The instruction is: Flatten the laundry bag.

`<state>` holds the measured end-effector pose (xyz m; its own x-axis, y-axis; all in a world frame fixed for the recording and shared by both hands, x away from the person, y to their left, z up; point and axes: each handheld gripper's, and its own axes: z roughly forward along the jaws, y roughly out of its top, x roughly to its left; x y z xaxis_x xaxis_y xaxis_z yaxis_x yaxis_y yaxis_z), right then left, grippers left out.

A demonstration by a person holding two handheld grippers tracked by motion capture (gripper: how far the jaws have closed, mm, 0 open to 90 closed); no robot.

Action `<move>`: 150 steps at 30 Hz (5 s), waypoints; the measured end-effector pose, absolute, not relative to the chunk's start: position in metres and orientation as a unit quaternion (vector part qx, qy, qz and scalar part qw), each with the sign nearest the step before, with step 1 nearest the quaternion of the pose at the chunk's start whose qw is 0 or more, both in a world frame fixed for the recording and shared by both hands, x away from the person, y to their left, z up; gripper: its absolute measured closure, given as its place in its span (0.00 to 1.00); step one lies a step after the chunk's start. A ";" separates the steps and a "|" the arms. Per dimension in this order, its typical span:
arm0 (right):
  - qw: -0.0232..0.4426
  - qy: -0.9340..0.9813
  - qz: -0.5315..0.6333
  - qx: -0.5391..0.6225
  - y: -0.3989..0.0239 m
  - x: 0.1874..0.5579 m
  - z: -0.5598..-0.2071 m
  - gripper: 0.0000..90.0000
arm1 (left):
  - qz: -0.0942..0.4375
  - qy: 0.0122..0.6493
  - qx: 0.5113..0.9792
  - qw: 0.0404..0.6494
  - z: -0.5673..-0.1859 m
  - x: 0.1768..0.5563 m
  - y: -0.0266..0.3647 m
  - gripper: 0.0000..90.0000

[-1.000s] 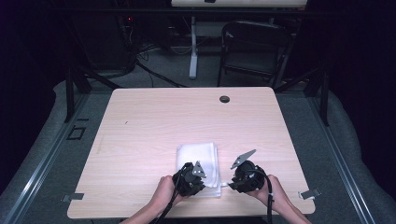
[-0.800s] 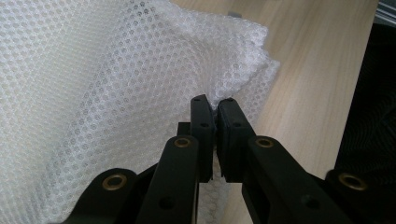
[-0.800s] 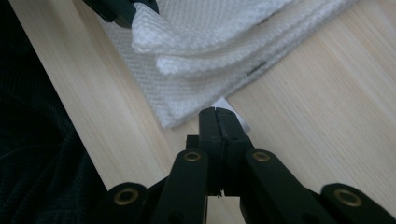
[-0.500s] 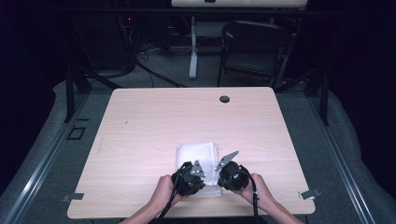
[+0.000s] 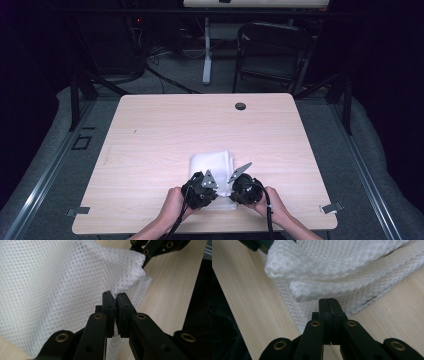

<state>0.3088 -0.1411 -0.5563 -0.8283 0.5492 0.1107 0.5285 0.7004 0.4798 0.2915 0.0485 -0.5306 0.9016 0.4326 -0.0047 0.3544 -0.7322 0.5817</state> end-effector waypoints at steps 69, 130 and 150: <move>0.019 0.932 0.204 0.299 -0.146 0.312 -0.553 1.00 | 0.144 0.330 0.870 0.338 -0.498 0.287 0.152 0.97; 0.019 0.930 0.198 0.308 -0.160 0.319 -0.552 1.00 | 0.090 0.390 0.878 0.263 -0.516 0.286 0.183 0.86; 0.025 0.926 0.222 0.304 -0.167 0.320 -0.537 0.59 | 0.094 0.412 0.859 0.289 -0.505 0.278 0.195 0.24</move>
<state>0.3198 -0.1666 -0.5371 -0.8137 0.5744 0.0895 0.5525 0.7164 0.4261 0.2778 0.1946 -0.5054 0.6422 0.7627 -0.0769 0.6541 -0.4929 0.5738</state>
